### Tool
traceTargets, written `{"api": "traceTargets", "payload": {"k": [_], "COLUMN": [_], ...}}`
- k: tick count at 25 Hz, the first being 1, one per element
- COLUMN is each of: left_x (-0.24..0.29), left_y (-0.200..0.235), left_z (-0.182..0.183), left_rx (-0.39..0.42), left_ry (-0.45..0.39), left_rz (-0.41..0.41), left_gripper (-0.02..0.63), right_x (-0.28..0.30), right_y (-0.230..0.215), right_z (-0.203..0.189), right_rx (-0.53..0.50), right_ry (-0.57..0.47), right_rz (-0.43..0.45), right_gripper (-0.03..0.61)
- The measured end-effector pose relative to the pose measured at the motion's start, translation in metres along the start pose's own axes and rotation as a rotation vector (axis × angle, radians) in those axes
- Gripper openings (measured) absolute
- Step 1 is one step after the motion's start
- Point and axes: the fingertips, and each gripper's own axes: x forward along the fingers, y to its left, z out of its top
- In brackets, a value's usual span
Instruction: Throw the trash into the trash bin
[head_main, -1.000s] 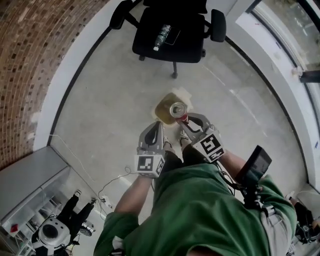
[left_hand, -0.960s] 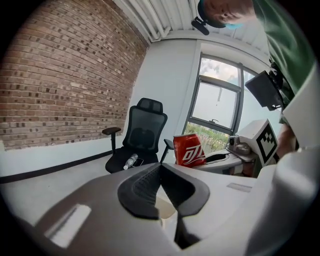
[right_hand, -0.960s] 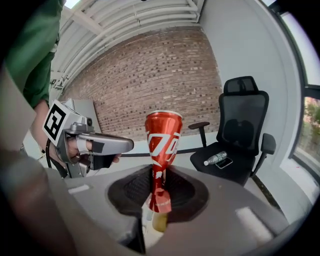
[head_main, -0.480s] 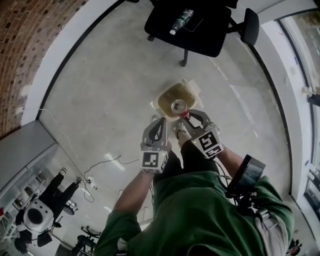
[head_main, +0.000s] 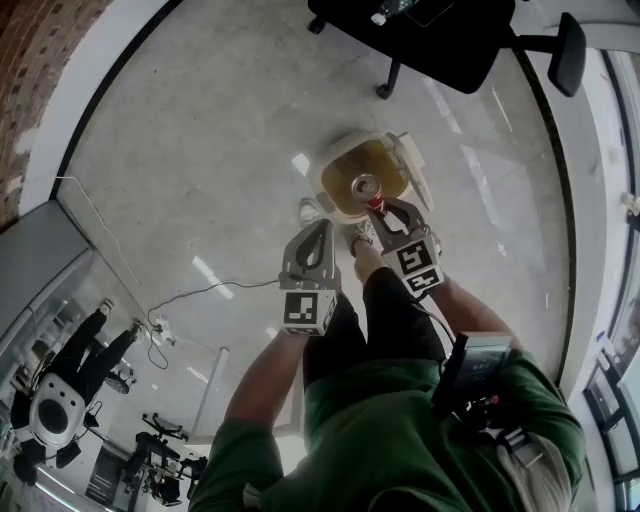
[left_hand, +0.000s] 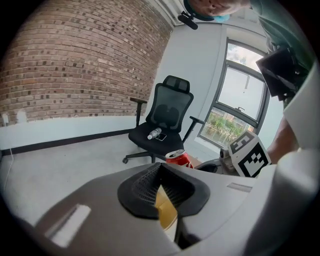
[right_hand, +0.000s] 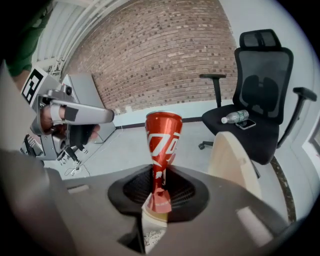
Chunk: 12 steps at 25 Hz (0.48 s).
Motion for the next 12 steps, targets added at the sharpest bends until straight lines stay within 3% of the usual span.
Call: {"api": "traceTargets", "payload": {"k": [12], "left_x": [0.057], "left_y": [0.022], "left_z": [-0.089], "left_rx": [-0.058], "left_ry": [0.094], "left_rz": [0.018], "left_gripper": [0.008], "right_x": [0.084], "right_y": [-0.029], "right_z": [-0.092], "right_rx": [0.023], "right_ry": [0.158], "right_rz": [-0.010], "right_gripper": [0.069]}}
